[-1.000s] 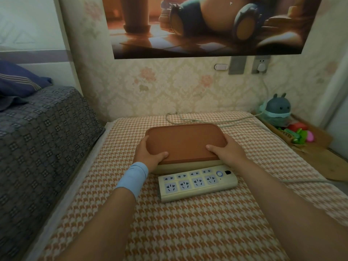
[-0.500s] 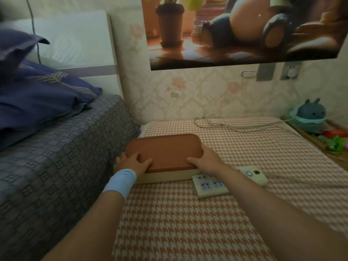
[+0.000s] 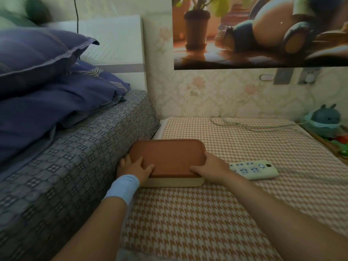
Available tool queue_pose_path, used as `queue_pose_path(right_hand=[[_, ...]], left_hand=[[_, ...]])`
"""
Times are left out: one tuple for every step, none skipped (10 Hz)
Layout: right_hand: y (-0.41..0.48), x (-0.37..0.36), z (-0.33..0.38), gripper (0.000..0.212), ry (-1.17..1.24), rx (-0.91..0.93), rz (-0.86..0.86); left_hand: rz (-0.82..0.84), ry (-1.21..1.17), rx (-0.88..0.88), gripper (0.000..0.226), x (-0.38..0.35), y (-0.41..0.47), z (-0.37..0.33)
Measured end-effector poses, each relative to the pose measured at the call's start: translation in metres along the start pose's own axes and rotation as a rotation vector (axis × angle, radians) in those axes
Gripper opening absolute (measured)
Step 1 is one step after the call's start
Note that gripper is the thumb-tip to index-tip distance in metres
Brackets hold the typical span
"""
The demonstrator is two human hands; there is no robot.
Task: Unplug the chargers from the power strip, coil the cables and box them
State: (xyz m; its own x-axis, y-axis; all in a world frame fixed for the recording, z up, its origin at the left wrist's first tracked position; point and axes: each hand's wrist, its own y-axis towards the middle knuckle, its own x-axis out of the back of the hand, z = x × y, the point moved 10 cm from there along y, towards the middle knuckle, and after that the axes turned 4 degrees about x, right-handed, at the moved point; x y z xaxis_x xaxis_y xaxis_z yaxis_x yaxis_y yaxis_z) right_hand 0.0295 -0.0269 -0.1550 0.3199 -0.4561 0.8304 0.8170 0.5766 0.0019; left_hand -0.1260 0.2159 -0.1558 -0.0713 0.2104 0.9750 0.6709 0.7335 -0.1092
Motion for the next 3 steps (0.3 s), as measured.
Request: queue_pose_path(right_hand=[[-0.015, -0.006, -0.002, 0.094, 0.062, -0.008, 0.027], [-0.024, -0.010, -0.004, 0.101, 0.223, 0.008, 0.060], [-0.033, 0.006, 0.001, 0.085, 0.338, 0.003, 0.037]], left_hand=[[-0.021, -0.047, -0.054, 0.068, 0.002, -0.009, 0.000], [-0.043, -0.069, -0.112, 0.069, 0.008, -0.014, -0.006], [-0.054, -0.130, -0.169, 0.071, 0.026, -0.017, -0.016]])
